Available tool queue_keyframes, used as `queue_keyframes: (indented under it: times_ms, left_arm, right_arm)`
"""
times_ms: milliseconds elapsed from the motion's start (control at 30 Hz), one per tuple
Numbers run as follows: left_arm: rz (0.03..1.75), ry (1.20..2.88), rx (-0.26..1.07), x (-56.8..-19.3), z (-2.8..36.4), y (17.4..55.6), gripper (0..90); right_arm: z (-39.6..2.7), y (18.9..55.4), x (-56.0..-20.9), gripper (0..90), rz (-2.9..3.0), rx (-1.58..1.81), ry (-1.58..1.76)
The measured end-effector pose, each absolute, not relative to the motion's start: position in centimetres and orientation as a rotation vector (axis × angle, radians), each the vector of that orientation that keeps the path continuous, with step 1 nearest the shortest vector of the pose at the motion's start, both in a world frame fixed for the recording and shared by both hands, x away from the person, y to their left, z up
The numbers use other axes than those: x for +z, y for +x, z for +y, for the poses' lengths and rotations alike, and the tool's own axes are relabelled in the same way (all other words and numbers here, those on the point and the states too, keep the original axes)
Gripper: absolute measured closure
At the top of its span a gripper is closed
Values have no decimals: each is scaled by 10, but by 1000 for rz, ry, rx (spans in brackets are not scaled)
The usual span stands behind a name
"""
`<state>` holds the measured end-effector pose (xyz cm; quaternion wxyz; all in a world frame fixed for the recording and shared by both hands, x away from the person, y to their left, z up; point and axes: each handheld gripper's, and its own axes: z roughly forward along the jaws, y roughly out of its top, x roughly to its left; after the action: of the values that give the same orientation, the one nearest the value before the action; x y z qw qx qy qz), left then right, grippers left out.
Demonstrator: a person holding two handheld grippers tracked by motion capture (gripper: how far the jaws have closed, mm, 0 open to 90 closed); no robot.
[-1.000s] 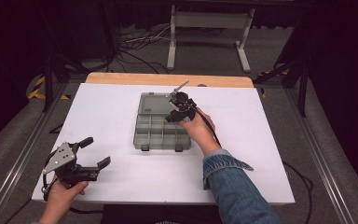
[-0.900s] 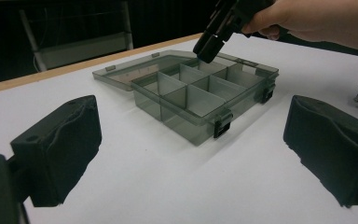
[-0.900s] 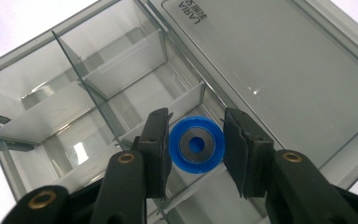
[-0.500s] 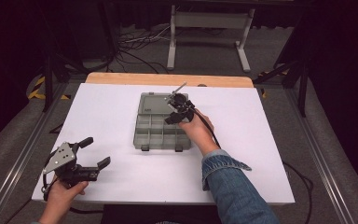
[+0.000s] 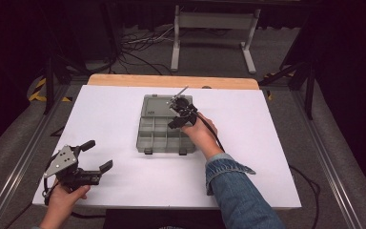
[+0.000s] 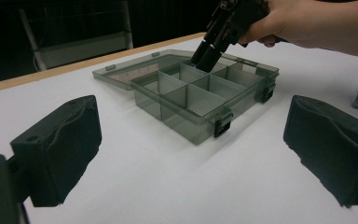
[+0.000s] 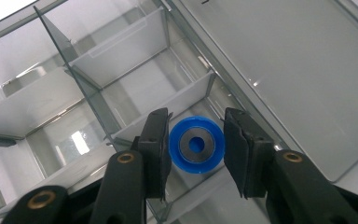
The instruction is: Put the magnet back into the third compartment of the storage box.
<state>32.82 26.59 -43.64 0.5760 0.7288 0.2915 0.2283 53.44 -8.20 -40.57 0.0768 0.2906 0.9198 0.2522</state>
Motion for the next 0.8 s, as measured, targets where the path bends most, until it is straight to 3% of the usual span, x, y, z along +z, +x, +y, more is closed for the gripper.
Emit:
queue_keyframes:
  times_ms: [500,800]
  left_arm:
    - [683,1708,535,-436,266,328,49]
    - [681,1710,533,-436,266,328,49]
  right_arm:
    - [-81,535,-408,604,2761,747,868]
    - [-83,530,-400,465,2730,759,863]
